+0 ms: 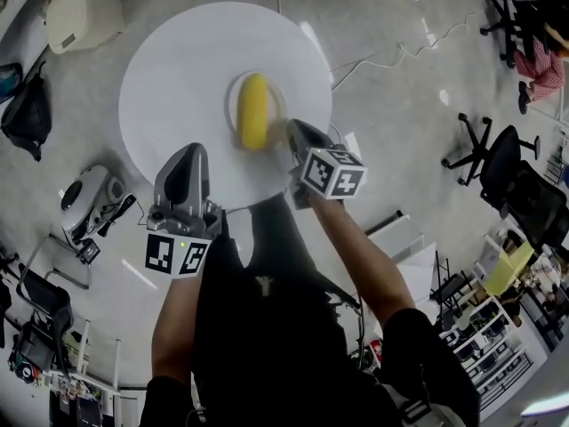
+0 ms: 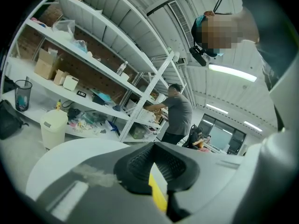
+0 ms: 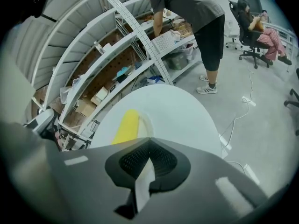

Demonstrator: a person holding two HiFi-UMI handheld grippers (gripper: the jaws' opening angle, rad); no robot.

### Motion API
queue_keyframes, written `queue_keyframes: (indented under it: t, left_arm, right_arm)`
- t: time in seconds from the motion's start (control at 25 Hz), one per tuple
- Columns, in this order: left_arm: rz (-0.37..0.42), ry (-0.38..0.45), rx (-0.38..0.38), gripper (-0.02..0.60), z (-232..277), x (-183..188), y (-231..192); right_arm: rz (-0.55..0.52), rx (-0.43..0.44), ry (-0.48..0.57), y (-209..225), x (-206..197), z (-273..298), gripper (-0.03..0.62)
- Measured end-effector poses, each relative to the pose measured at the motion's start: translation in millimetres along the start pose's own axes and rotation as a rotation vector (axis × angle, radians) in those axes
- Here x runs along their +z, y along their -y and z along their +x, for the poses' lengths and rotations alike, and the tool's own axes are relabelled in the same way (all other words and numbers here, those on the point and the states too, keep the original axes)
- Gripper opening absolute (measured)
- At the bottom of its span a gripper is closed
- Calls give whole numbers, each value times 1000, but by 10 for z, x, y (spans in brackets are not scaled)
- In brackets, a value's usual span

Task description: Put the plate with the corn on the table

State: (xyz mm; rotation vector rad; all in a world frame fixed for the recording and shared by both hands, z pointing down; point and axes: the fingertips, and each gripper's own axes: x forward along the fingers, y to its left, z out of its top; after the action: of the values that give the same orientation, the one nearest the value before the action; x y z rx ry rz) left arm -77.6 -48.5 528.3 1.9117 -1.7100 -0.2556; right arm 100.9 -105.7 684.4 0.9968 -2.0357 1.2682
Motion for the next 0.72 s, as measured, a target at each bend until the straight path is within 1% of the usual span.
queue_keyframes:
  t: [0.44, 0.72]
  left_arm:
    - [19, 21, -32, 6, -126, 212, 117]
    - [18, 36, -36, 6, -220, 345, 150]
  right_arm:
    - [13, 30, 52, -263, 102, -145, 9]
    - [-9, 30, 86, -427, 183, -320, 9]
